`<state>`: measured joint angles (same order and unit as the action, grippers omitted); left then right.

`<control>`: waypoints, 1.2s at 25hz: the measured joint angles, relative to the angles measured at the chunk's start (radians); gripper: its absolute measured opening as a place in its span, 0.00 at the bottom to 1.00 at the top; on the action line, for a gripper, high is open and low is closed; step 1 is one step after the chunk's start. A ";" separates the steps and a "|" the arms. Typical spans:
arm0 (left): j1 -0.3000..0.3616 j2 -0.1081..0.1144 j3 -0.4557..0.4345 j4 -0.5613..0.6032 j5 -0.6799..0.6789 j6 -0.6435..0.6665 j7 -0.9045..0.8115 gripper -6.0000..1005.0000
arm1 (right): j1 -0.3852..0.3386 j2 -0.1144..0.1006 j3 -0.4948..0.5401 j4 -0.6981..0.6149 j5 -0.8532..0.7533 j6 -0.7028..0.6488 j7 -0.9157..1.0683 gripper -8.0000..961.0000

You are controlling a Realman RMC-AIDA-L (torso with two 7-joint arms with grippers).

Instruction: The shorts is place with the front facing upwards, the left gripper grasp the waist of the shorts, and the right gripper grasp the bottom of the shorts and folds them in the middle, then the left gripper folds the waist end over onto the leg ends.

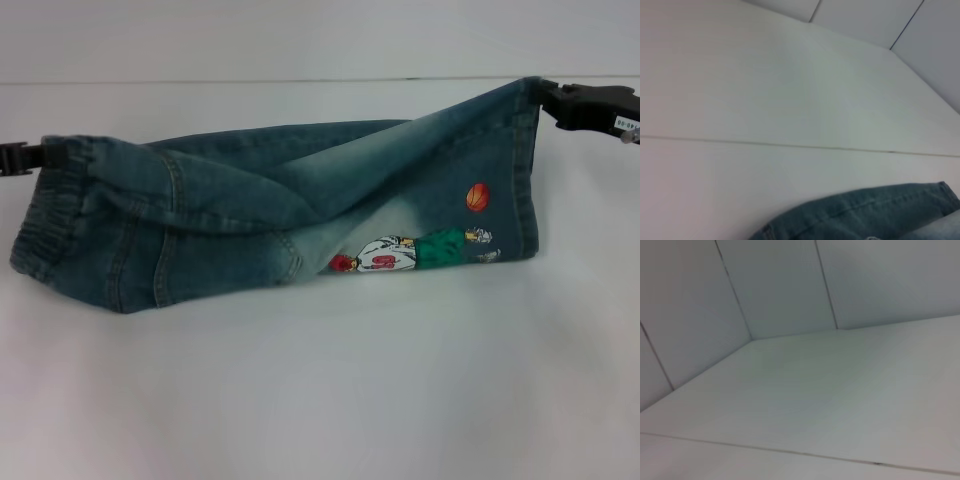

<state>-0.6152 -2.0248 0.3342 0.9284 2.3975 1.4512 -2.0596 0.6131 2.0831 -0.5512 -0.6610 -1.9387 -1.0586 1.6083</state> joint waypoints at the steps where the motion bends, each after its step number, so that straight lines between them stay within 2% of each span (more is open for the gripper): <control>1: 0.000 -0.002 0.007 0.000 -0.007 -0.007 0.001 0.11 | 0.002 0.000 0.000 0.000 0.000 0.010 0.000 0.03; 15: -0.004 -0.006 0.031 -0.009 -0.038 -0.136 -0.009 0.12 | 0.023 -0.003 -0.001 0.027 0.006 0.106 0.027 0.03; 24: -0.013 -0.030 0.037 -0.013 -0.051 -0.166 0.004 0.12 | 0.050 0.002 -0.006 0.055 0.005 0.160 0.013 0.03; 30: -0.015 -0.034 0.062 -0.013 -0.073 -0.192 -0.002 0.12 | 0.069 0.002 -0.033 0.078 0.006 0.225 0.013 0.03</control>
<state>-0.6307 -2.0589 0.3961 0.9157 2.3242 1.2590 -2.0616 0.6825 2.0847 -0.5839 -0.5826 -1.9324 -0.8331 1.6214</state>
